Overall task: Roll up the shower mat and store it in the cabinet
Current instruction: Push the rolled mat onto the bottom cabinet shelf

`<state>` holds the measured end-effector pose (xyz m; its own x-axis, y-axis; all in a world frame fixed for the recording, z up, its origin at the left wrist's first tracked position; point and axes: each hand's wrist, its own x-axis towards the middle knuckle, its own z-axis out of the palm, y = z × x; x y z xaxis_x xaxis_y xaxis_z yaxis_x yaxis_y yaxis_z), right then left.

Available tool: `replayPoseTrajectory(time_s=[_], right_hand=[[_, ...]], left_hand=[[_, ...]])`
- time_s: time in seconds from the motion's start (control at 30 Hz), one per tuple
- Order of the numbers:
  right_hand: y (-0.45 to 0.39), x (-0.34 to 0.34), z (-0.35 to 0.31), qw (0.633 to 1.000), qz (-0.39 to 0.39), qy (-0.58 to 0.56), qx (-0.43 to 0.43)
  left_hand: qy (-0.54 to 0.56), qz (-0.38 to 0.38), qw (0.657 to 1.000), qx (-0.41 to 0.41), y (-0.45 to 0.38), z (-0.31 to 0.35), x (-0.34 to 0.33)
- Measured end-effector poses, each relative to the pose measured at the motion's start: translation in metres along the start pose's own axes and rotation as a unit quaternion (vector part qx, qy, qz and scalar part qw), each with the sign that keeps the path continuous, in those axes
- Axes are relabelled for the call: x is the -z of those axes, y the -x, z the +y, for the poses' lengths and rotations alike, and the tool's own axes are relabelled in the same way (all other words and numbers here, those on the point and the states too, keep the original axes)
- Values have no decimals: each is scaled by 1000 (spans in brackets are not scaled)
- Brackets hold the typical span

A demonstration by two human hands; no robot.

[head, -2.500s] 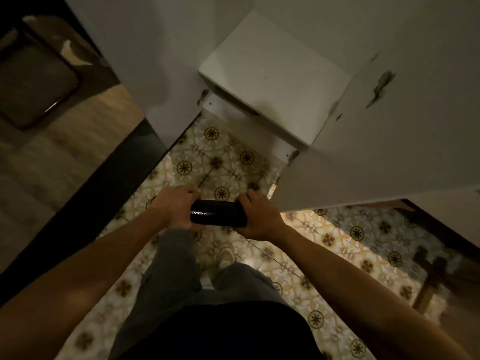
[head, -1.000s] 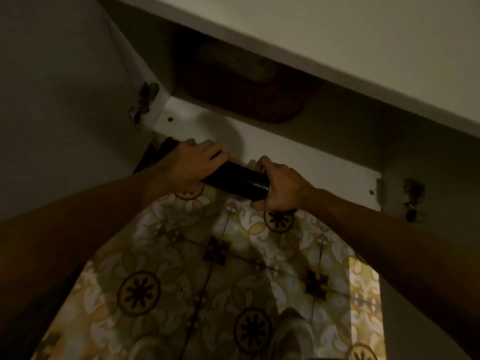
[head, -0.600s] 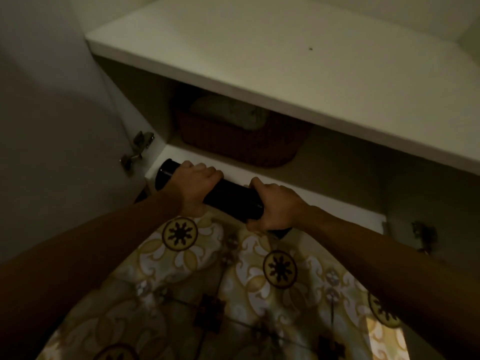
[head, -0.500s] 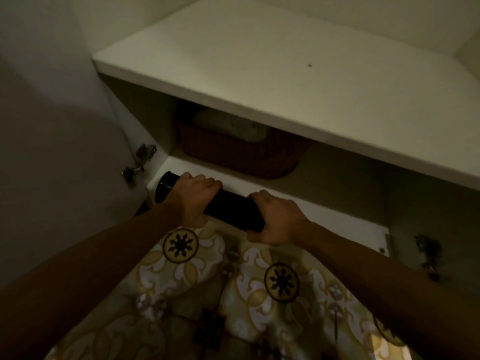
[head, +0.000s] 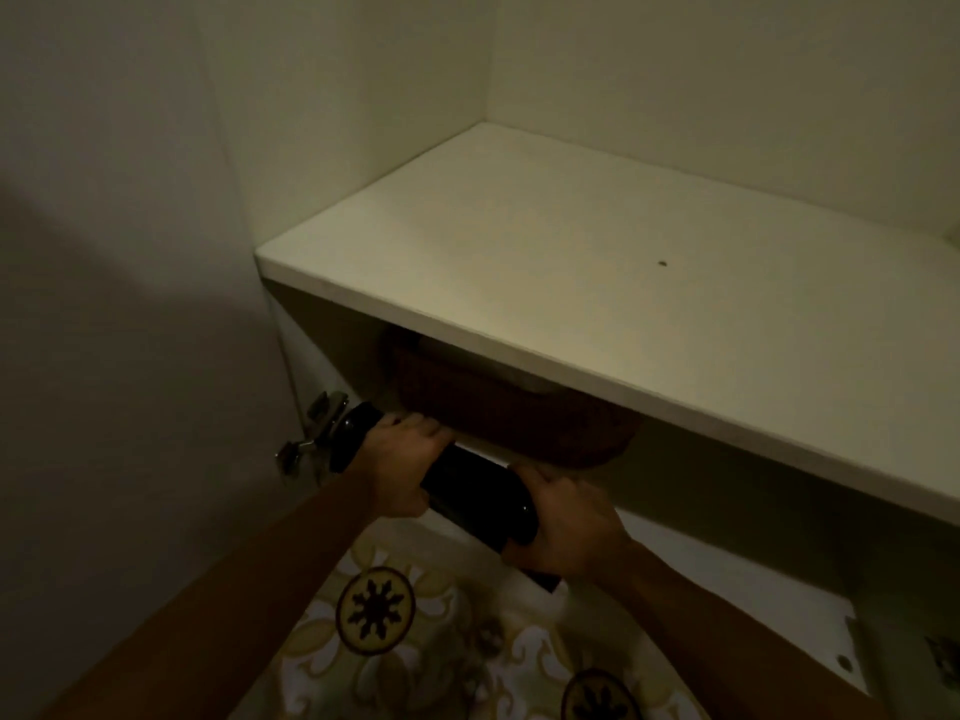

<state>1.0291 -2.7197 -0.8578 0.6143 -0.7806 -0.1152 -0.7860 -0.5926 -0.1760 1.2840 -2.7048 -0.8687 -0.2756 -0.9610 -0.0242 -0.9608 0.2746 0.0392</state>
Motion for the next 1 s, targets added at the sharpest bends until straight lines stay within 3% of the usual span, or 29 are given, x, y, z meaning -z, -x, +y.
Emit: replayPoseTrajectory(time_s=[0.17, 0.43, 0.73, 1.0], right_hand=[[-18, -3, 1, 1000, 5, -8, -29], [-10, -26, 15, 997, 73, 34, -9], [-5, -36, 15, 995, 79, 65, -4], [-11, -31, 15, 996, 54, 64, -26]], left_hand=[[30, 6, 998, 50, -5, -8, -12], [-41, 8, 999, 35, 4, -7, -31], [-128, 3, 991, 34, 0, -9, -22], [-119, -33, 990, 64, -2, -10, -18]])
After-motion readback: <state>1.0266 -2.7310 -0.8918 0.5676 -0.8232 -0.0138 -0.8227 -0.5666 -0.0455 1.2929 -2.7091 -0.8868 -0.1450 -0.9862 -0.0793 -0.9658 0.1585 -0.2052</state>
